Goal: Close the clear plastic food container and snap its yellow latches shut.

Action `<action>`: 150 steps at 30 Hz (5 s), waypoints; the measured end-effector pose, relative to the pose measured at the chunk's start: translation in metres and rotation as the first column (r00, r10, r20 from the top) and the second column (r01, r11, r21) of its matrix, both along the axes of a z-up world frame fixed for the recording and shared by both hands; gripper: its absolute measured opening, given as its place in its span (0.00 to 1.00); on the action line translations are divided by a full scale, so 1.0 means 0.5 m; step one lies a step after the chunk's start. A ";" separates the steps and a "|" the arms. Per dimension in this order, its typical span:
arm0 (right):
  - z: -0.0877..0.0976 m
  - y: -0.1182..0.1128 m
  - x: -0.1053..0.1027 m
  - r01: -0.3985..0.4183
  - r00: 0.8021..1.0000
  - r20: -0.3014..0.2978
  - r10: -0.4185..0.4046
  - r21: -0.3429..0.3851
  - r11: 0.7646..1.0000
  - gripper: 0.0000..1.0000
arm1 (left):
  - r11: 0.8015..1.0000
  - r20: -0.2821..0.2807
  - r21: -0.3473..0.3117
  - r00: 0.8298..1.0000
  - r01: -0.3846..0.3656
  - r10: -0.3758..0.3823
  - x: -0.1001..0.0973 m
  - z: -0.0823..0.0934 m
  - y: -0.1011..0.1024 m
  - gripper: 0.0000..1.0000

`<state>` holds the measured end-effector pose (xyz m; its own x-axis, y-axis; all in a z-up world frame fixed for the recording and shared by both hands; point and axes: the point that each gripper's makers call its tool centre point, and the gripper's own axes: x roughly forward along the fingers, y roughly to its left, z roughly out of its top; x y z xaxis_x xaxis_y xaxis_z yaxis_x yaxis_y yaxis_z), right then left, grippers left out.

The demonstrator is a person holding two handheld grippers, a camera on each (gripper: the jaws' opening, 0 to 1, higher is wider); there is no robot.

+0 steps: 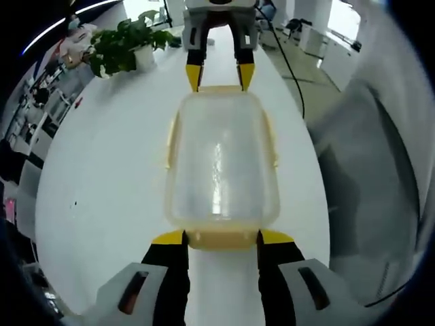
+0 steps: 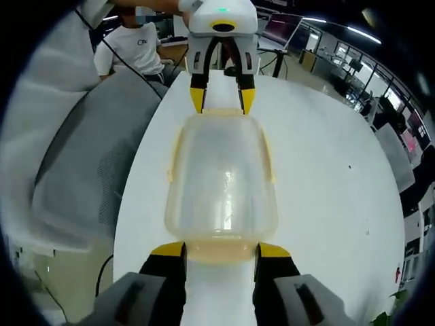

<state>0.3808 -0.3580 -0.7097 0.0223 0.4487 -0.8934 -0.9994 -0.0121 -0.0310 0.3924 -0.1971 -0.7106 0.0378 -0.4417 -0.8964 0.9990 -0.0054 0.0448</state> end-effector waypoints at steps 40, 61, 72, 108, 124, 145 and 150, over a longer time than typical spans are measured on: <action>-0.058 -0.021 0.015 -0.008 1.000 0.011 0.008 -0.029 1.000 0.37 | 0.999 -0.020 0.046 1.000 0.014 -0.013 0.009 -0.057 -0.021 0.38; -0.070 -0.028 0.000 -0.056 0.998 0.027 0.058 -0.081 0.995 0.39 | 0.999 -0.026 0.052 1.000 0.014 -0.013 -0.003 -0.061 -0.016 0.39; -0.046 -0.028 -0.003 -0.015 1.000 -0.003 0.015 -0.059 0.998 0.40 | 0.998 -0.048 0.013 0.997 -0.066 0.067 0.002 -0.050 0.000 0.48; -0.043 0.000 0.010 0.743 0.632 -0.274 -0.725 -0.052 0.668 0.34 | 0.610 -0.410 -0.120 0.599 -0.783 0.688 0.008 -0.024 -0.008 0.38; -0.056 0.022 0.008 0.807 0.522 -0.388 -0.759 -0.063 0.588 0.36 | 0.582 -0.411 -0.091 0.563 -0.808 0.717 0.005 -0.051 -0.035 0.39; -0.065 0.025 0.008 0.803 0.469 -0.456 -0.756 -0.136 0.581 0.33 | 0.572 -0.447 -0.067 0.537 -0.817 0.715 0.004 -0.053 -0.046 0.34; -0.065 0.037 -0.005 0.788 0.463 -0.472 -0.750 -0.169 0.593 0.31 | 0.560 -0.454 -0.068 0.526 -0.825 0.719 0.010 -0.052 -0.049 0.34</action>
<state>0.3785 -0.3398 -0.7422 0.0004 0.5116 -0.8592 -0.4850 0.7515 0.4472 0.3976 -0.2217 -0.7366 0.2004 -0.5887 -0.7831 0.5389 0.7338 -0.4136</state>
